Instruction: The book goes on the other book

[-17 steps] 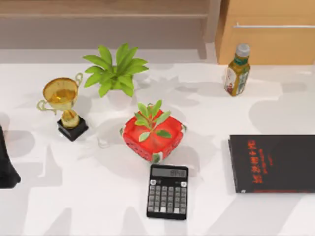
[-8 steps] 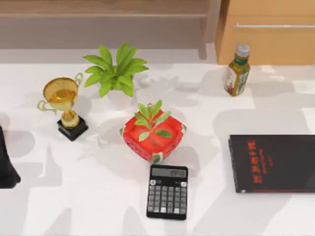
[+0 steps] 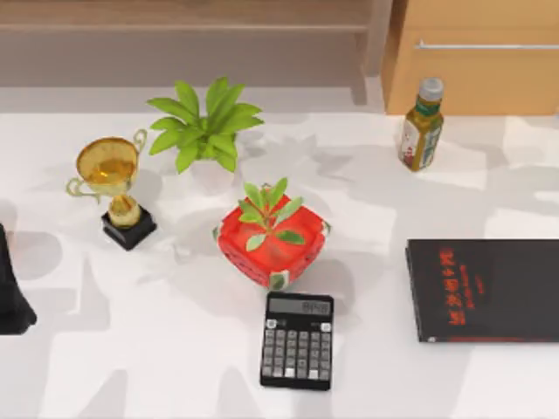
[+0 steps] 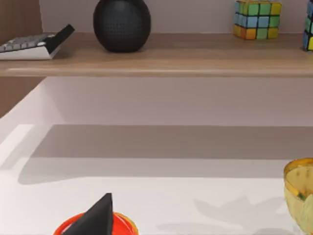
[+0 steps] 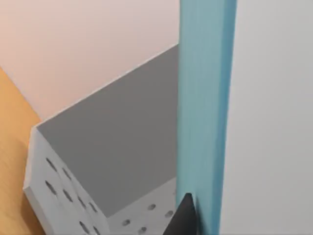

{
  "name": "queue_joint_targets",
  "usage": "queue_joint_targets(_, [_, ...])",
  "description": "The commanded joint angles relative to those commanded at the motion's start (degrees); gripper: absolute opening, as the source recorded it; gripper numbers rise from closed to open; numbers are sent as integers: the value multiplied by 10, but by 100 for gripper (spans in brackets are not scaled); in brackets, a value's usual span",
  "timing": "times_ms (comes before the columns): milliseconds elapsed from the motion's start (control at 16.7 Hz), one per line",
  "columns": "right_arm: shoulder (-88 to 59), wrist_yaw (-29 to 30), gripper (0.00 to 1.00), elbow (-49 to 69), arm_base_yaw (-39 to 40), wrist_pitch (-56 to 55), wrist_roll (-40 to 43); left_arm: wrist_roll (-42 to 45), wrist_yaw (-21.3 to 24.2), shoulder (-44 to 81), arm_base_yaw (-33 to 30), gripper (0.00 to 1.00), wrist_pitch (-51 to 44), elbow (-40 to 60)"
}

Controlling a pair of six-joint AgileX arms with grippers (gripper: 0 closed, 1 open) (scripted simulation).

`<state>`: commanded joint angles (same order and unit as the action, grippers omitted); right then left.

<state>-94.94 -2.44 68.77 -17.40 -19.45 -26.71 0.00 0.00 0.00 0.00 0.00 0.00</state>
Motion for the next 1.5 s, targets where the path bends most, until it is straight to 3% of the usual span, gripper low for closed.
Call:
queue_joint_targets(300, [164, 171, 0, -176, 121, 23, -318, 0, 0, 0, 0, 100, 0, 0])
queue_joint_targets(540, [237, 244, 0, -325, 312, 24, -580, 0, 0, 0, 0, 100, 0, 0])
queue_joint_targets(780, [280, 312, 0, -474, 487, 27, -770, 0, 0, 0, 0, 100, 0, 0])
queue_joint_targets(1080, [317, 385, 0, -579, 586, 55, -873, 0, 0, 0, 0, 100, 0, 0])
queue_joint_targets(1500, [313, 386, 0, -581, 586, 50, -875, 0, 0, 0, 0, 100, 0, 0])
